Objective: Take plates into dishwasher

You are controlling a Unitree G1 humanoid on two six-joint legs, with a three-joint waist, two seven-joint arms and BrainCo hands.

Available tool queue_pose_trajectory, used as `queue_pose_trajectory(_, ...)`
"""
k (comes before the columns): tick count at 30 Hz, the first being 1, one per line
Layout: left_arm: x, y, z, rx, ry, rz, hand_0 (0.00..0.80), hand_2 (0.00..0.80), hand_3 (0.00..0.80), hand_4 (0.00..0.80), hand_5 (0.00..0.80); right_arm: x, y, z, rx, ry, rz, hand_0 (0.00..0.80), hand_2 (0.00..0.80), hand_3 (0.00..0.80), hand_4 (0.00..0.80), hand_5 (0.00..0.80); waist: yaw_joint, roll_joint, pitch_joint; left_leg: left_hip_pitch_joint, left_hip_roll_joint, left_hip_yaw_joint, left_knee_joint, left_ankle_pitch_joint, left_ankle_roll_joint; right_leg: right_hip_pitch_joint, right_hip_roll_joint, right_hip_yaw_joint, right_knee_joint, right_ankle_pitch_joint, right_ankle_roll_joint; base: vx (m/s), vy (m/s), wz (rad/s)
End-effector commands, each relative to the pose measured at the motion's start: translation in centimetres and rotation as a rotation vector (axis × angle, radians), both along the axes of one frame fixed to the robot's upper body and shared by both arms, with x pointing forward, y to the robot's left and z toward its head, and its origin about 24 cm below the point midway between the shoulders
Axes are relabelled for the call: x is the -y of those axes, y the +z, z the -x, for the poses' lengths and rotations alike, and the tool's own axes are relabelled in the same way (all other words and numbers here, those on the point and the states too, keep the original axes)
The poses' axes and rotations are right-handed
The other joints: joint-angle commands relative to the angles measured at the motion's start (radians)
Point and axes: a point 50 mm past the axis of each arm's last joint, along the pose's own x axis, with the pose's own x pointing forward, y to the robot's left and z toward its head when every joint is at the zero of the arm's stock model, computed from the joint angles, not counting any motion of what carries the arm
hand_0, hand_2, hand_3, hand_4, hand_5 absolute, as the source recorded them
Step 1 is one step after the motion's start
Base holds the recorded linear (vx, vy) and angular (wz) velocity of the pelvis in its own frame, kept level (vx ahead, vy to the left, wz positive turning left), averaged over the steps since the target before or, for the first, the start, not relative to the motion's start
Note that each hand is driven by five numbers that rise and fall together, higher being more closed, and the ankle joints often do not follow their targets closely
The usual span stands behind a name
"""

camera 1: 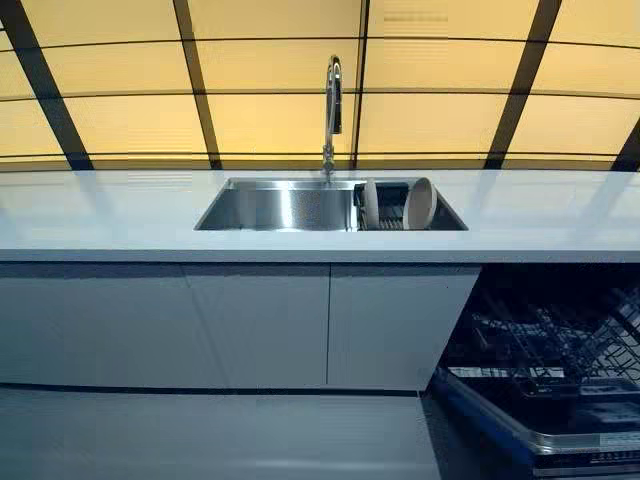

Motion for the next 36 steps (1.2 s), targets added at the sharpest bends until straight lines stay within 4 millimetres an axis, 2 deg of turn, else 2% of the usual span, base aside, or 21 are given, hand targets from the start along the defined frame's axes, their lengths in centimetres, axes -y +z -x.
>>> queue_pose_trajectory(1, 1.0, 0.0, -1.6, 0.006, -0.058, -0.004, 0.000, 0.000, 0.000, 0.000, 0.000, 0.4, 0.3, -1.3, 0.000, 0.042, 0.033, 0.000, 0.000, 0.000, 0.000, 0.000, 0.014, -0.027, 0.027, 0.001, -0.049, 0.037, -0.002, 0.005, 0.073, -0.001, 0.008, 0.006, 0.029, -0.009, -0.025, 0.000, 0.000, 0.00)
queue_pose_trajectory(6, 1.1, 0.1, -2.0, 0.045, -0.048, 0.022, 0.000, 0.000, 0.000, 0.000, 0.000, 0.4, 0.2, -1.3, -0.002, 0.043, 0.030, 0.000, 0.000, 0.000, 0.000, 0.000, 0.015, -0.028, 0.028, 0.002, -0.048, 0.037, -0.002, 0.004, 0.072, -0.001, 0.009, 0.007, 0.029, -0.012, -0.026, 0.000, 0.000, 0.00)
queue_pose_trajectory(18, 1.8, -0.2, -0.1, -0.169, -0.063, 0.190, 0.000, 0.000, 0.000, 0.000, 0.000, 0.3, 0.3, -1.5, -0.004, 0.041, 0.021, 0.000, 0.000, 0.000, 0.000, 0.000, 0.014, -0.027, 0.033, 0.004, -0.044, 0.040, -0.002, 0.004, 0.075, -0.003, 0.010, 0.004, 0.035, -0.014, -0.028, 0.000, 0.000, 0.00)
queue_pose_trajectory(24, 2.0, -0.1, -0.8, -0.157, -0.040, 0.182, 0.000, 0.000, 0.000, 0.000, 0.000, 0.0, 0.4, -2.4, -0.004, 0.069, 0.003, 0.000, 0.000, 0.000, 0.000, 0.000, 0.014, -0.028, 0.041, 0.006, -0.036, 0.038, 0.001, 0.007, 0.076, -0.009, 0.014, 0.007, 0.052, -0.023, -0.033, -0.012, -0.002, 0.00)
queue_pose_trajectory(30, 1.8, 0.0, -1.0, -0.156, -0.037, 0.172, 0.000, 0.000, 0.000, 0.000, 0.000, -1.0, 0.5, -3.2, -0.017, 0.051, -0.168, 0.000, 0.000, 0.000, 0.000, 0.000, 0.026, -0.034, 0.054, 0.012, -0.033, 0.019, 0.003, 0.011, 0.077, 0.000, 0.021, 0.001, 0.061, -0.031, -0.040, 0.005, -0.024, 0.02)
queue_pose_trajectory(31, 1.7, 0.0, -1.1, -0.156, -0.040, 0.167, 0.000, 0.000, 0.000, 0.000, 0.000, -1.8, 0.6, -3.5, -0.020, 0.047, -0.293, 0.000, 0.000, 0.000, 0.000, 0.000, 0.032, -0.037, 0.055, 0.015, -0.033, 0.012, 0.003, 0.012, 0.077, 0.005, 0.024, -0.002, 0.061, -0.033, -0.041, 0.030, -0.045, 0.08)
queue_pose_trajectory(32, 1.6, 0.0, -1.1, -0.156, -0.041, 0.166, 0.000, 0.000, 0.000, 0.000, 0.000, -1.9, 0.7, -3.6, -0.019, 0.049, -0.310, 0.000, 0.000, 0.000, 0.000, 0.000, 0.032, -0.037, 0.056, 0.016, -0.033, 0.011, 0.003, 0.012, 0.077, 0.006, 0.024, -0.003, 0.061, -0.033, -0.041, 0.040, -0.056, 0.13)
queue_pose_trajectory(36, 0.3, 0.3, -1.3, -0.153, -0.064, 0.147, 0.000, 0.000, 0.000, 0.000, 0.000, -2.8, 2.2, -5.9, 0.090, 0.129, -0.514, 0.000, 0.000, 0.000, 0.000, 0.000, 0.039, -0.054, 0.056, 0.017, -0.030, 0.002, 0.008, 0.013, 0.072, 0.009, 0.029, -0.009, 0.069, -0.039, -0.040, 0.037, -0.094, 0.08)
